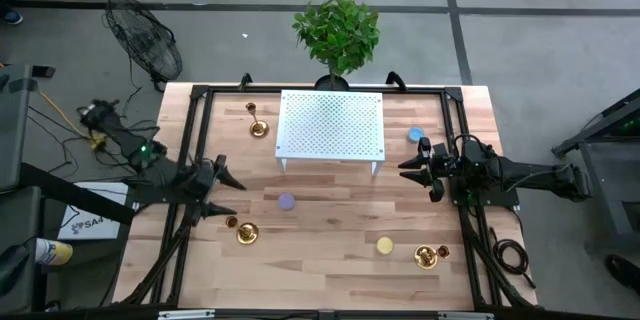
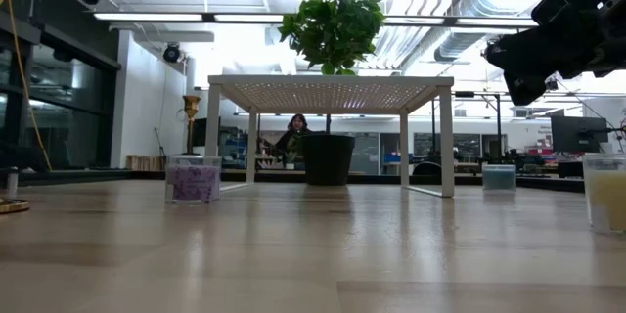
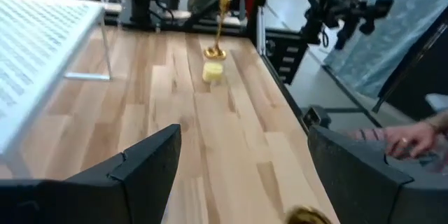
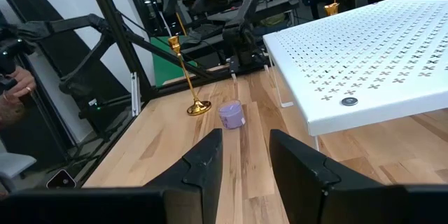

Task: Pick & Place candle stick holders
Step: Put the bottom left gold candle holder on the shelf

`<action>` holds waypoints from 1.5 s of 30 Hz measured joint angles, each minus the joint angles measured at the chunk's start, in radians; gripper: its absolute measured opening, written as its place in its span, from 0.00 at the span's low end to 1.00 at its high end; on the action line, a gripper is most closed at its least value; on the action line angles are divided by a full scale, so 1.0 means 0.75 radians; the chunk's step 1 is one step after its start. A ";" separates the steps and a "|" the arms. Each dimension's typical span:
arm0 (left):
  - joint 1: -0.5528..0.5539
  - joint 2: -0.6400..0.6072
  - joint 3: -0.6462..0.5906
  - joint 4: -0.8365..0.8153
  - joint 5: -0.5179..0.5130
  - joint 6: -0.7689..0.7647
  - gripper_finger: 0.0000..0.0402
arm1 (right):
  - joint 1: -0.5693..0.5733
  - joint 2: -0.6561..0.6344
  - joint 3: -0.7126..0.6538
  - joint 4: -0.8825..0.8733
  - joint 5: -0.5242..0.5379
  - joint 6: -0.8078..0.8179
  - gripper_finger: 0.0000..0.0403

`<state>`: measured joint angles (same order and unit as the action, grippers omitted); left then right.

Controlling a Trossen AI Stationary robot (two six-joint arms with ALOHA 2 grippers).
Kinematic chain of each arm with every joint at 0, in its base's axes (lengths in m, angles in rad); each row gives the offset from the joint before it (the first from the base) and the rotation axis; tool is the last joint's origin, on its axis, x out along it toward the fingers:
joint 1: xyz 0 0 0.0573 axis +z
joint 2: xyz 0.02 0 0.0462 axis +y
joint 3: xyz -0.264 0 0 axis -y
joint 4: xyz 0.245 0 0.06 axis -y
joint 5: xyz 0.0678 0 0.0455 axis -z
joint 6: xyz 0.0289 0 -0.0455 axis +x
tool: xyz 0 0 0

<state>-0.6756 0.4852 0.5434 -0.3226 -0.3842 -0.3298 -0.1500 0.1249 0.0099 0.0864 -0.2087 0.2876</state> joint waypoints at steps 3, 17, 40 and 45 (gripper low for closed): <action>-0.145 0.021 0.000 -0.018 -0.129 -0.032 0.76 | 0.000 0.000 0.000 0.000 0.000 0.000 0.28; -0.583 0.082 0.001 -0.309 -0.481 -0.364 0.76 | 0.000 0.000 0.000 0.000 0.000 0.000 0.28; -0.618 0.440 0.001 -0.259 -0.658 -0.579 0.76 | 0.000 0.000 0.000 0.000 0.000 0.000 0.28; -0.618 0.440 0.002 -0.249 -0.691 -0.578 0.76 | 0.000 0.000 0.000 0.000 0.000 0.000 0.28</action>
<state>-1.1393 0.8155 0.5446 -0.5096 -0.9021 -0.7636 -0.1498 0.1249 0.0097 0.0864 -0.2088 0.2875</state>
